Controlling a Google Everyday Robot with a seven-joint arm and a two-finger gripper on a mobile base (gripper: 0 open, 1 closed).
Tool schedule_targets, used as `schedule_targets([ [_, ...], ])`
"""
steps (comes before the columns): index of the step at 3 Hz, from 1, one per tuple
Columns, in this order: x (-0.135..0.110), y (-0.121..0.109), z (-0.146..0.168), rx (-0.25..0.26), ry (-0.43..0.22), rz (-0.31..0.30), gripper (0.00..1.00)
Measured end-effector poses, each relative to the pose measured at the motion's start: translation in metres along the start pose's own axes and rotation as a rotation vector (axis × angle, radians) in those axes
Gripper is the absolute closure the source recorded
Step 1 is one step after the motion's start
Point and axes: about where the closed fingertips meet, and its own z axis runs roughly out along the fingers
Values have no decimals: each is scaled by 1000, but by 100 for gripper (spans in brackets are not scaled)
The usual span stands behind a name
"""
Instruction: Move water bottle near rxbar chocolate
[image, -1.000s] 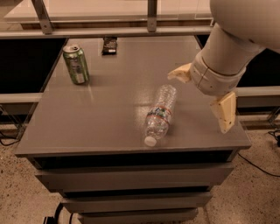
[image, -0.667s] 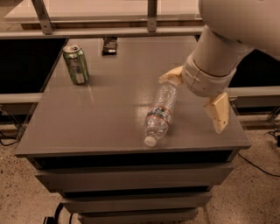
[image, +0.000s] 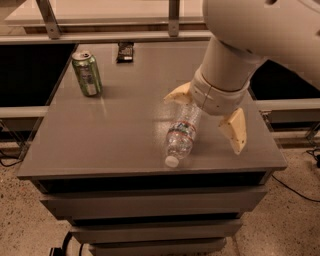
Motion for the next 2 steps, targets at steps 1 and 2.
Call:
schedule_targets([
  [1,-8,-7,6,-5,-8,-35,0],
  [2,-11,-12,13,-17,-13,-49,17],
])
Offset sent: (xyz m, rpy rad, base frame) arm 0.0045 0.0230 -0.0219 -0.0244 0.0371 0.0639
